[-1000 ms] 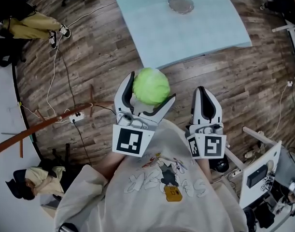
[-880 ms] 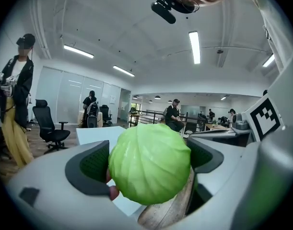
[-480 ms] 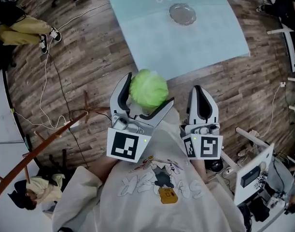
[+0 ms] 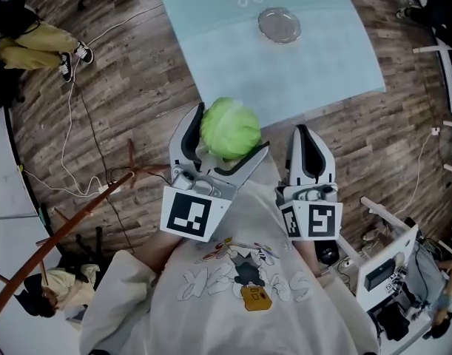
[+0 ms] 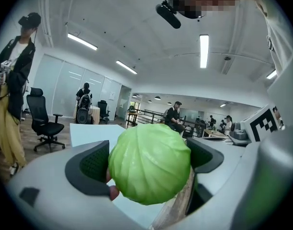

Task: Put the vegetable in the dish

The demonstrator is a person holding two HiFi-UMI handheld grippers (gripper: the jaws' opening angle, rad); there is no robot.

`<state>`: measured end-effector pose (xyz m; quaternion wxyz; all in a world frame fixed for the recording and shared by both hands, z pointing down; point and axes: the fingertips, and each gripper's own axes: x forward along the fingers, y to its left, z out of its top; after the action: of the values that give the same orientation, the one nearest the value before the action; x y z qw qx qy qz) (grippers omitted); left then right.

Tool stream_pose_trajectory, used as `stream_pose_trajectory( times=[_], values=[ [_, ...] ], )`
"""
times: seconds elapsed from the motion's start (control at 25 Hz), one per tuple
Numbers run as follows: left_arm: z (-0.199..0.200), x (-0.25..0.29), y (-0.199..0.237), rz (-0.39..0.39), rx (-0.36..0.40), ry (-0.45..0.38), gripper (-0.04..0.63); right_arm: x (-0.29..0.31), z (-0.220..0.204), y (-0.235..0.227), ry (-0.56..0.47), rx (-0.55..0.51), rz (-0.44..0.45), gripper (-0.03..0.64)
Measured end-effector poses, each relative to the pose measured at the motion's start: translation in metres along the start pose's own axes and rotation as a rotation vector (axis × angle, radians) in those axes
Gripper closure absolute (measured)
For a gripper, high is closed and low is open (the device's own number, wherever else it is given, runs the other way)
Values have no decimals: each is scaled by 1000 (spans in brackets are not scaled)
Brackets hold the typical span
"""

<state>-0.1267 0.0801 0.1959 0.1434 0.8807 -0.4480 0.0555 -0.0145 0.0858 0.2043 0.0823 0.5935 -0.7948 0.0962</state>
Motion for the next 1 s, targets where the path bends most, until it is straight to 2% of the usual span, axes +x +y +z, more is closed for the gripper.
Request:
stream_pose_trajectory(
  times=[0.12, 0.32, 0.56, 1.0],
  values=[
    [4, 27, -3, 14, 23, -2, 81, 18, 1, -21, -14, 8, 24, 584],
    [8, 75, 5, 67, 2, 11, 81, 56, 10, -58, -17, 5, 67, 586],
    [16, 149, 6, 88, 2, 27, 81, 102, 13, -105, 5, 15, 116, 584],
    [4, 246, 24, 178, -10, 70, 81, 161, 1, -156, 43, -6, 214, 584]
  ],
)
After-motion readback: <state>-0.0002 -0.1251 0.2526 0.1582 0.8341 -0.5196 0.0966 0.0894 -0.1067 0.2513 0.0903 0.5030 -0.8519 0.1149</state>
